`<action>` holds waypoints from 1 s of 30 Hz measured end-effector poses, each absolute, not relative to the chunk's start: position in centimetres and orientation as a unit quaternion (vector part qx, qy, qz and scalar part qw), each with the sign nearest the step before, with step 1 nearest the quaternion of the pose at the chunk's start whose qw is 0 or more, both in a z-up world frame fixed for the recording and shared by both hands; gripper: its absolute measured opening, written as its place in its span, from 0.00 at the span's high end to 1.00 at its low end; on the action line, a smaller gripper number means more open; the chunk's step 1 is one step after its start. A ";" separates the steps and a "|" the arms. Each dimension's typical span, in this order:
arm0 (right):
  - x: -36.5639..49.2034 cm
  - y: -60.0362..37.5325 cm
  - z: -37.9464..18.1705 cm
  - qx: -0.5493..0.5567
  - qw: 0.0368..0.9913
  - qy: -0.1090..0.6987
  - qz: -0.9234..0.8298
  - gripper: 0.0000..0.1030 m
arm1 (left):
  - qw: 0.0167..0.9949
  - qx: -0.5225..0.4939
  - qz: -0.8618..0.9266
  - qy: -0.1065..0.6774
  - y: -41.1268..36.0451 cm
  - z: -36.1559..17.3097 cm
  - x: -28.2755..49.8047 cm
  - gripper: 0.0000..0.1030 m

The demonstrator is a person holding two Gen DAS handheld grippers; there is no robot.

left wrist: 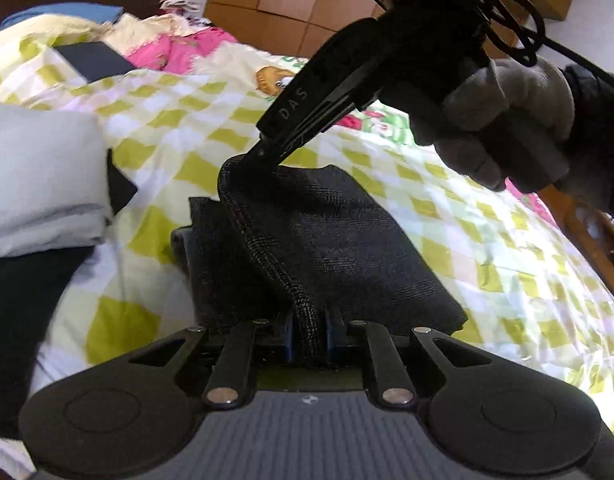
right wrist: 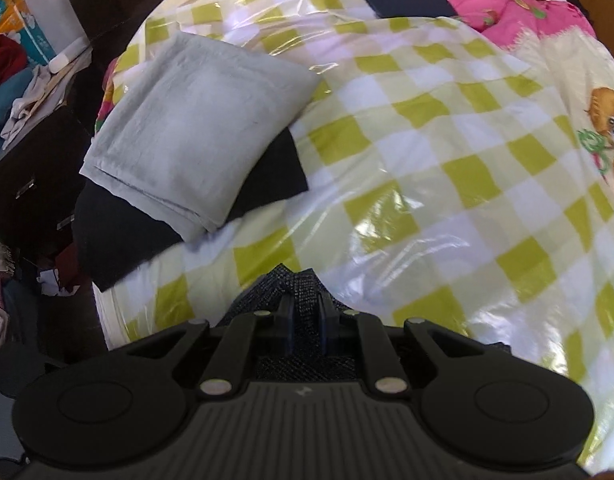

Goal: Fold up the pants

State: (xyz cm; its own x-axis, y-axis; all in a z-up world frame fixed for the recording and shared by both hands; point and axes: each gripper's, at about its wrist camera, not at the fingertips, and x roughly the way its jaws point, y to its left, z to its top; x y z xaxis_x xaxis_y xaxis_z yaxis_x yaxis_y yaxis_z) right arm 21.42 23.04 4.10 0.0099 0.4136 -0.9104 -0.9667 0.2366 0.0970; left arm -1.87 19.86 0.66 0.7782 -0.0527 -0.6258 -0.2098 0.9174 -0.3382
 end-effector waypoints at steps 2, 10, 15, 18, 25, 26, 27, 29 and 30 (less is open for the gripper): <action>21.9 22.9 3.3 -0.283 0.640 0.472 0.536 0.82 | 0.918 -0.201 0.044 0.338 20.0 0.1 -1.7 0.72; 23.1 16.5 6.8 -0.171 0.709 0.438 0.525 0.43 | 0.915 -0.200 0.049 0.348 20.1 -0.5 -2.0 0.72; 25.5 7.1 4.3 -0.121 0.761 0.484 0.416 0.35 | 0.915 -0.191 0.048 0.351 20.0 -0.5 -1.6 0.71; 26.7 3.5 1.0 -0.044 0.748 0.535 0.390 0.33 | 0.914 -0.184 0.049 0.358 20.0 -0.7 -1.4 0.69; 28.1 2.9 -4.2 0.077 0.702 0.564 0.428 0.19 | 0.911 -0.160 0.063 0.374 20.0 -0.8 -0.6 0.68; 28.3 2.6 -4.3 0.089 0.697 0.567 0.431 0.19 | 0.911 -0.152 0.066 0.378 20.0 -0.8 -0.4 0.68; 28.5 2.1 -4.0 0.095 0.693 0.567 0.435 0.23 | 0.910 -0.145 0.068 0.383 20.0 -0.9 -0.2 0.68; 28.4 0.0 -3.0 0.102 0.697 0.557 0.440 0.31 | 0.909 -0.143 0.067 0.387 20.1 -0.7 0.0 0.68; 28.2 -0.9 -2.6 0.099 0.707 0.551 0.432 0.30 | 0.908 -0.140 0.066 0.389 20.1 -0.6 0.1 0.67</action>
